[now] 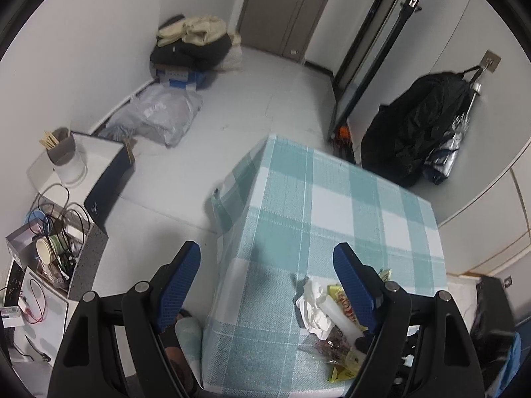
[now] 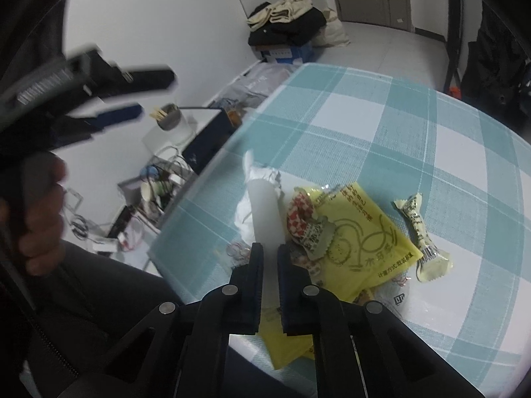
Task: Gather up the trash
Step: 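Grasp the white tube with the right gripper, then grasp a white tissue with the left gripper and lift it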
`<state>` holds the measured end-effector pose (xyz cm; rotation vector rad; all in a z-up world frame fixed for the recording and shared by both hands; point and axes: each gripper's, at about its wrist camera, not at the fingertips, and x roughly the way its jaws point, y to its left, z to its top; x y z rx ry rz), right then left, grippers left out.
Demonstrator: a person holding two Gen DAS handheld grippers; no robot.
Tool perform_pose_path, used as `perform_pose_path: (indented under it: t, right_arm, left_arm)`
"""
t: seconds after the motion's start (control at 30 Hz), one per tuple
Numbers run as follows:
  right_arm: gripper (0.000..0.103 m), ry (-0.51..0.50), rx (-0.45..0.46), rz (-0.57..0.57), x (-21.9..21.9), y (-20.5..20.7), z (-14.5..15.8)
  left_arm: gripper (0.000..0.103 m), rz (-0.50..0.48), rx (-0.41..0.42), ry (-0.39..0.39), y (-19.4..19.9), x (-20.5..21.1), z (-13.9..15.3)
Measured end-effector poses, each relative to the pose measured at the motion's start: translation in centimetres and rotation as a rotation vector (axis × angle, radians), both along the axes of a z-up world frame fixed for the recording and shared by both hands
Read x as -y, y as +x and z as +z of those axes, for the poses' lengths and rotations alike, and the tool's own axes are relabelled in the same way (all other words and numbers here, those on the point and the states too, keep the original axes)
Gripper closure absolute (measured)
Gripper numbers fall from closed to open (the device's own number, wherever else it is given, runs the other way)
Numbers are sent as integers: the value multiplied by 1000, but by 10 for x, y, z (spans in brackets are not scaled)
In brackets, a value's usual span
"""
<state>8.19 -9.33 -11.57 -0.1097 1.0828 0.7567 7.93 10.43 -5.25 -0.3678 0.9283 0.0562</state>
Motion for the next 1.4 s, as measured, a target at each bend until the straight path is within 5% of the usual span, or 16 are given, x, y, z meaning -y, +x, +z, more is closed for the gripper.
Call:
perform_pose_path:
  t: [0.3, 0.63, 0.9, 1.03, 1.2, 1.4]
  right_arm:
    - [96, 129, 16, -68, 20, 5, 26]
    - [96, 201, 90, -175, 61, 7, 46]
    - [96, 223, 118, -207, 78, 2, 54]
    - [96, 225, 133, -205, 82, -2, 56]
    - [96, 214, 135, -219, 90, -9, 57]
    - [96, 180, 144, -235, 94, -12, 55]
  left_arm:
    - [23, 15, -126, -119, 5, -5, -32]
    - [23, -156, -226, -38, 6, 43, -52]
    - [24, -198, -243, 23, 10, 55, -56]
    - [47, -196, -241, 5, 14, 52, -58]
    - [63, -202, -256, 28, 16, 60, -65]
    - [85, -233, -271, 128, 13, 66, -67]
